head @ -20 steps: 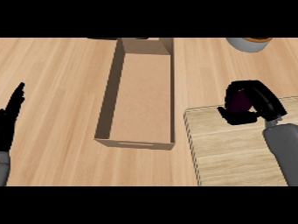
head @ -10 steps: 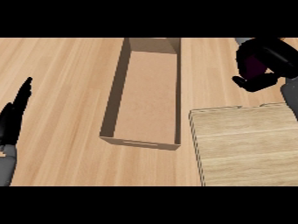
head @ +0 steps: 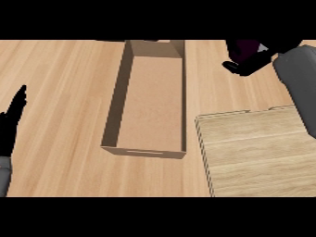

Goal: Pick the eggplant from the tray and place it in the cardboard box

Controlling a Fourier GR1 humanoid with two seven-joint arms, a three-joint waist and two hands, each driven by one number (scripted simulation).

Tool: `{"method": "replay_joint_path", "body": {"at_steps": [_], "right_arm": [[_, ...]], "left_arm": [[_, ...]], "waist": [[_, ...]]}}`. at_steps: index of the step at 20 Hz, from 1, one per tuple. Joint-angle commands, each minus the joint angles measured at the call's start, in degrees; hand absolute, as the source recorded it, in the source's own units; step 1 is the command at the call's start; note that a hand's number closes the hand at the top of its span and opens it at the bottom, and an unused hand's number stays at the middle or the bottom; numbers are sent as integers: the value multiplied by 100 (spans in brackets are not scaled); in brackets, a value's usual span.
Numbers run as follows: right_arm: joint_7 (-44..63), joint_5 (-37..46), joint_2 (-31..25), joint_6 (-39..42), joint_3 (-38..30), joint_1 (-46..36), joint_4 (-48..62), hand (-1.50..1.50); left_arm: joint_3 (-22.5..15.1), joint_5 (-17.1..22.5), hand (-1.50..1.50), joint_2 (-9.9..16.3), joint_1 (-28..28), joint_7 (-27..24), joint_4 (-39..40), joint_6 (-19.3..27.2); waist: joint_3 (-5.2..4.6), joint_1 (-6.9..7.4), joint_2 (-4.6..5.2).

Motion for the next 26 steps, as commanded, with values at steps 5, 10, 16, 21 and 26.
{"method": "replay_joint_path", "body": {"at_steps": [5,10,16,21,26], "right_arm": [[551,-356,808,934,-184,-1089,646,150],[1416,-467,1515,879,-291,-1308,732,150],[1968,-468,2351,600,-347,-1633,1179,150],[2267,-903,2382,162,140,-1884,1700,150],[2397,-998,2389,-416,782,-1787,1887,150]], "left_arm": [[-89,-196,0,-92,-188,205,20,114],[176,4,0,-20,70,-248,202,26],[97,-70,0,-5,-386,87,349,-65],[0,-76,0,-55,-211,65,61,-150],[-259,-285,0,-291,-176,109,-127,5]], "waist": [[-4,-116,-34],[-7,-143,-47],[-7,-138,-17],[-11,126,8],[-13,305,36]]}}
